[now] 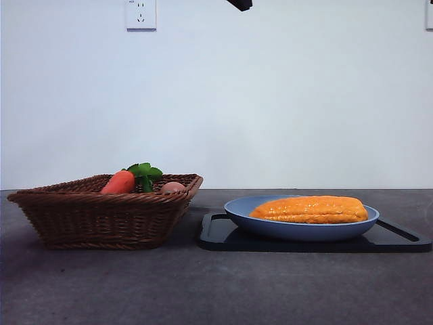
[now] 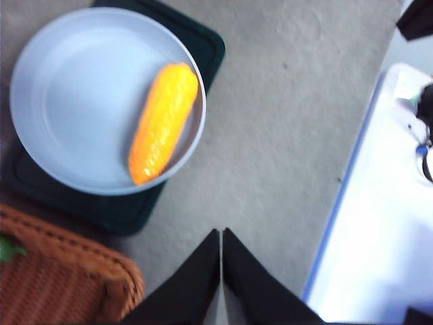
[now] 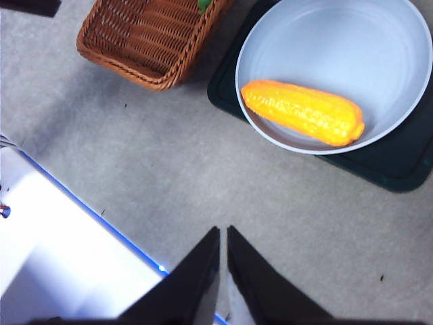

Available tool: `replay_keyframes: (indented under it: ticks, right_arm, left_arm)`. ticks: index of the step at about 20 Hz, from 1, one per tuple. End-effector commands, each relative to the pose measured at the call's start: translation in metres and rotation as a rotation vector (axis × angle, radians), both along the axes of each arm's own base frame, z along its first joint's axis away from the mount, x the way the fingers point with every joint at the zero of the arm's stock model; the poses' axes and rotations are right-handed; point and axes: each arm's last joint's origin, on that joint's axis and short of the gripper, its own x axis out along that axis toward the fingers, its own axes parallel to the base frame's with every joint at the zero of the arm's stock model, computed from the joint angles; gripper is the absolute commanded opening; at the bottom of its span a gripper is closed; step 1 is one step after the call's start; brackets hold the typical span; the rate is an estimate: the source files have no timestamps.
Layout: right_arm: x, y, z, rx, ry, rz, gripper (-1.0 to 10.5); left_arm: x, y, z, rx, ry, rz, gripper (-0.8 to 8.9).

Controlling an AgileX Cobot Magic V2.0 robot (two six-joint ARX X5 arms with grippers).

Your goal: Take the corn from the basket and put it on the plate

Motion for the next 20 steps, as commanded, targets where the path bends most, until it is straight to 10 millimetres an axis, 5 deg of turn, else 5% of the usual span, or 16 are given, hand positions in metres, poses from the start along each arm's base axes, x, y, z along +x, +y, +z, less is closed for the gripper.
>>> replay_keyframes:
  ticks: [1, 14, 20]
  right_arm:
    - [0.003, 0.001, 0.005, 0.003, -0.038, 0.008, 0.0]
    - [0.007, 0.001, 0.008, 0.011, -0.085, 0.008, 0.0]
    - [0.010, 0.002, 0.011, 0.018, -0.130, 0.008, 0.0]
  left_arm:
    - [0.005, -0.008, 0.004, -0.049, -0.048, -0.002, 0.07]
    - [0.023, -0.024, 0.027, -0.300, -0.297, 0.002, 0.07]
    - [0.036, -0.001, 0.054, -0.412, -0.433, 0.093, 0.08]
